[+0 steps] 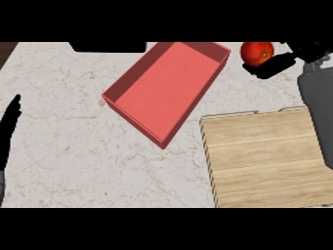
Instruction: Pick the tomato from the tray and place it in the cardboard box
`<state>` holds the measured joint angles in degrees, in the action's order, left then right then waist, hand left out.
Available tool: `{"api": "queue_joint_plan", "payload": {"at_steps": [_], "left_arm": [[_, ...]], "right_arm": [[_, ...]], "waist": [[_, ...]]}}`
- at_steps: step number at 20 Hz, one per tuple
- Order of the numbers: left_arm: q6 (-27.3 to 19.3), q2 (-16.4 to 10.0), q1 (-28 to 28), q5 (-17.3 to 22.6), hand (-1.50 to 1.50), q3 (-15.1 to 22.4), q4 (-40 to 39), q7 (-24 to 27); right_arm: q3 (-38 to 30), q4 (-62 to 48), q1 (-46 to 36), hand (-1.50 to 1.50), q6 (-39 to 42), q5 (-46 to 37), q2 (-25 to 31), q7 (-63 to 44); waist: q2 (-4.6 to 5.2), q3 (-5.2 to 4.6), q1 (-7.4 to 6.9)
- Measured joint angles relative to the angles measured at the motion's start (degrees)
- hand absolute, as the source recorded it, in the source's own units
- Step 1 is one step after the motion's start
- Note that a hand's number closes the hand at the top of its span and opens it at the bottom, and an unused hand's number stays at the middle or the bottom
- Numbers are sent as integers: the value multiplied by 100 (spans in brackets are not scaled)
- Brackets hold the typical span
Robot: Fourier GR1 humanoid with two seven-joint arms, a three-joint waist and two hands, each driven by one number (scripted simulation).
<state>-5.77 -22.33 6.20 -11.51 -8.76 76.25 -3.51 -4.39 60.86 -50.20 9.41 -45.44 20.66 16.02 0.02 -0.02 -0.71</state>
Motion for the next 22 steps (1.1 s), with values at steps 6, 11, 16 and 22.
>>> {"api": "queue_joint_plan", "payload": {"at_steps": [6, 11, 16, 22], "left_arm": [[-8, 89, -55, -75, 0, 67, 283, -201], [28, 71, 10, -78, 0, -1, 227, -153], [2, 177, 43, -152, 0, 67, 195, -84], [91, 152, 236, -159, 0, 69, 84, -75]], "right_arm": [[-5, -264, -704, 150, 60, 177, -803, -819], [-240, -1075, -1490, 150, -44, 326, -1199, -1283], [-423, -2091, -2097, 150, -463, 350, -1535, -1363], [-546, -3340, -2648, 150, -1150, 188, -1812, -1293]], "waist": [[2, 1, -26], [25, -1, -66], [60, -2, -137], [118, -3, -257]]}}
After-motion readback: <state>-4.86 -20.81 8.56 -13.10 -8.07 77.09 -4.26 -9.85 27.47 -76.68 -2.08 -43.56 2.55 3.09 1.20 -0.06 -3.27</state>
